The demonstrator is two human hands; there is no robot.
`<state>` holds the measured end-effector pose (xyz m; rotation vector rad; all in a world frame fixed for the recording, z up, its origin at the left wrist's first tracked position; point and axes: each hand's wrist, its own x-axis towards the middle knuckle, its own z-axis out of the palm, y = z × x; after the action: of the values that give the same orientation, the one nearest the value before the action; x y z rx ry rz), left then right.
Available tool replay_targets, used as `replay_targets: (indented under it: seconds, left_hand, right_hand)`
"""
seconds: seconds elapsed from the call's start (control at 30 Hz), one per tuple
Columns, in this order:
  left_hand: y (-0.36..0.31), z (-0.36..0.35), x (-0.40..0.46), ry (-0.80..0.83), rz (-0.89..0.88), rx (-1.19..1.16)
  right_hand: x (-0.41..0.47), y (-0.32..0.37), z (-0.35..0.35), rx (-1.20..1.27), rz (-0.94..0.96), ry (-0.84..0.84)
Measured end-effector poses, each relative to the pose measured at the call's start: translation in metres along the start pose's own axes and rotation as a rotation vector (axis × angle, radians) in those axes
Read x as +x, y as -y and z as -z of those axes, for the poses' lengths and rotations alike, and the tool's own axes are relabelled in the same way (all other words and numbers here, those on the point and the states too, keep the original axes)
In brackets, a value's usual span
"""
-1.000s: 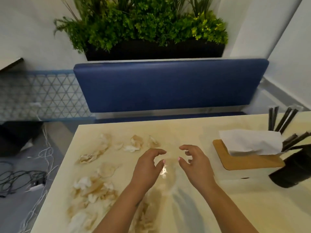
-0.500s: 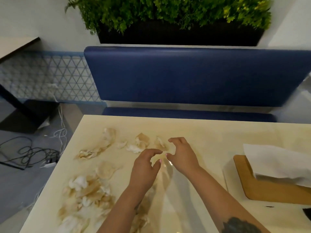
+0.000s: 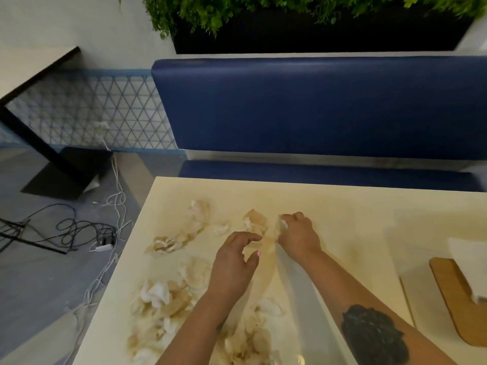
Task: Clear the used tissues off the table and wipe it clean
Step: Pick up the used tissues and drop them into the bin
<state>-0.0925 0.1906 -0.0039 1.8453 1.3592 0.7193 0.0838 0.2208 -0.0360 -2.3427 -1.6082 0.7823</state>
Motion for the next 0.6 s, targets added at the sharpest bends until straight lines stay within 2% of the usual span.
replay_targets:
  seconds: [0.37, 0.6]
  left_hand:
    - [0.017, 0.01, 0.034, 0.074, -0.019, 0.147]
    - [0.01, -0.004, 0.071, 0.257, 0.081, 0.423]
  right_hand:
    - [-0.001, 0.001, 0.0, 0.168, -0.058, -0.134]
    - [-0.029, -0.003, 0.011, 0.349, -0.043, -0.291]
